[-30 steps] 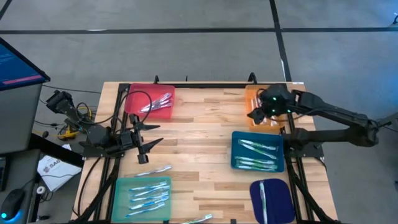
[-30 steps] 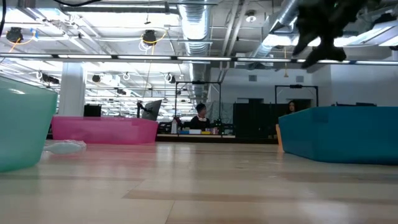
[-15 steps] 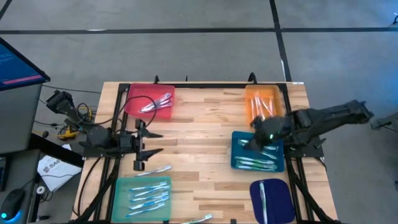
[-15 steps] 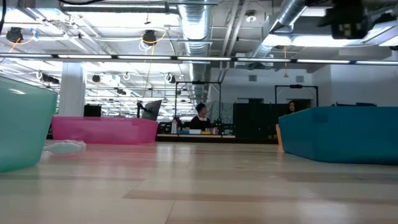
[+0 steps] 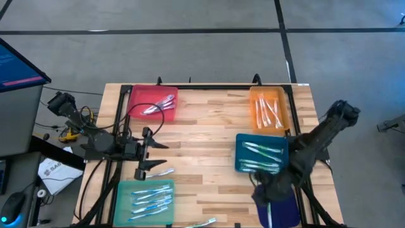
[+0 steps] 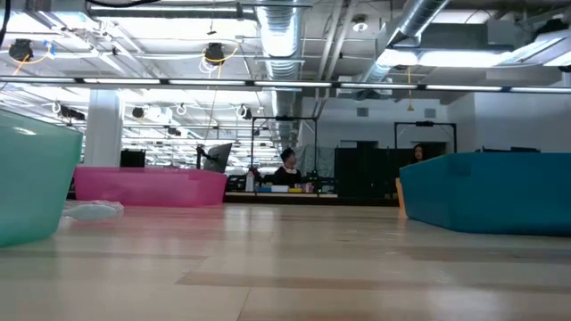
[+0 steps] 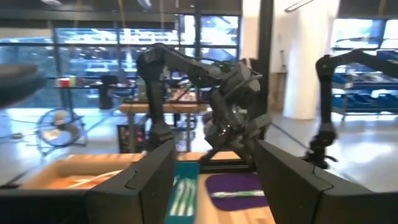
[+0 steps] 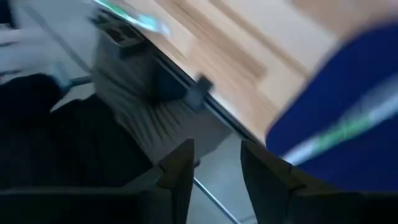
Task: Pick & Place Toothbrushes
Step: Put the green toothbrush into the blue bin
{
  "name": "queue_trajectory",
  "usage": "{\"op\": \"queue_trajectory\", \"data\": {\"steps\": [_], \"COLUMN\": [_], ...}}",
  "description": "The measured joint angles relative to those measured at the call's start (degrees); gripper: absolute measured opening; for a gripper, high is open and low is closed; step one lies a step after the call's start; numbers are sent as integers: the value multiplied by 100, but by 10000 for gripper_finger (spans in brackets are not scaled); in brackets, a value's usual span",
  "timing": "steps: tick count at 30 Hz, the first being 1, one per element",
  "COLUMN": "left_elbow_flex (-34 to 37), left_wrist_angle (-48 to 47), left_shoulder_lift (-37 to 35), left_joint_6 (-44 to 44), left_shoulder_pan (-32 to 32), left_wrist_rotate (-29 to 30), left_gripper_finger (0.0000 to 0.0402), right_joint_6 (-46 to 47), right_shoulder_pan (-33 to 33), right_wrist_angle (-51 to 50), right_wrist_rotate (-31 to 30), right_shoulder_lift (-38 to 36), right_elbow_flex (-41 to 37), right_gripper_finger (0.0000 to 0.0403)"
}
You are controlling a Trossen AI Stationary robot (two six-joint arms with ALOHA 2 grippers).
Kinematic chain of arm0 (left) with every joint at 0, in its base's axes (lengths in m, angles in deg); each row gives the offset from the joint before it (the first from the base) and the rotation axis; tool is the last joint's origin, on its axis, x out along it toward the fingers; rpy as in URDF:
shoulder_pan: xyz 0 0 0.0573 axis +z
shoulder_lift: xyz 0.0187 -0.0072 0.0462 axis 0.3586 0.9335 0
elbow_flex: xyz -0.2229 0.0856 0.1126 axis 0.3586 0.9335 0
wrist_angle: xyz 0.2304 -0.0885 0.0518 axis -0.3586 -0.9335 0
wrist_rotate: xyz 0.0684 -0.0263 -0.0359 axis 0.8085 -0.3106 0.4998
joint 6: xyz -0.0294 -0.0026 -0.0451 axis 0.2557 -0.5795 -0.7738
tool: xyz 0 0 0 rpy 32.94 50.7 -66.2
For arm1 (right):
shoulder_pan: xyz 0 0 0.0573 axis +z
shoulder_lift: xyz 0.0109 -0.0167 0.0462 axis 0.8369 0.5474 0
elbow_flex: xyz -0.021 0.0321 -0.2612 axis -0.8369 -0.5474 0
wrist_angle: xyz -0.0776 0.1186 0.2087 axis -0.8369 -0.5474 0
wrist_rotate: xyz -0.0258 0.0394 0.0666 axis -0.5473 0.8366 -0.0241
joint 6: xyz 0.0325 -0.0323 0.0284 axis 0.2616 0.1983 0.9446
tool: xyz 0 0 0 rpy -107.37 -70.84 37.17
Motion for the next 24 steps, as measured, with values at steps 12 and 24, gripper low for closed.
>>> {"op": "queue_trajectory", "data": {"steps": [12,24], "left_elbow_flex": [0,0], "left_wrist_angle": [4,151], "left_shoulder_lift": [199,530], "left_joint_6": [-513,-949], "left_shoulder_pan": [-213,-217], "left_wrist_rotate": [-472,-863], "left_gripper_finger": [211,211], "right_joint_6": [1982,745], "right_shoulder_pan": [991,676], "right_wrist_angle": [-3529,-4452], "right_wrist_rotate": [-457,-373], "right_shoulder_lift": [2605,4042], "right_elbow_flex": [3073,4844], "right_gripper_finger": [56,50]}}
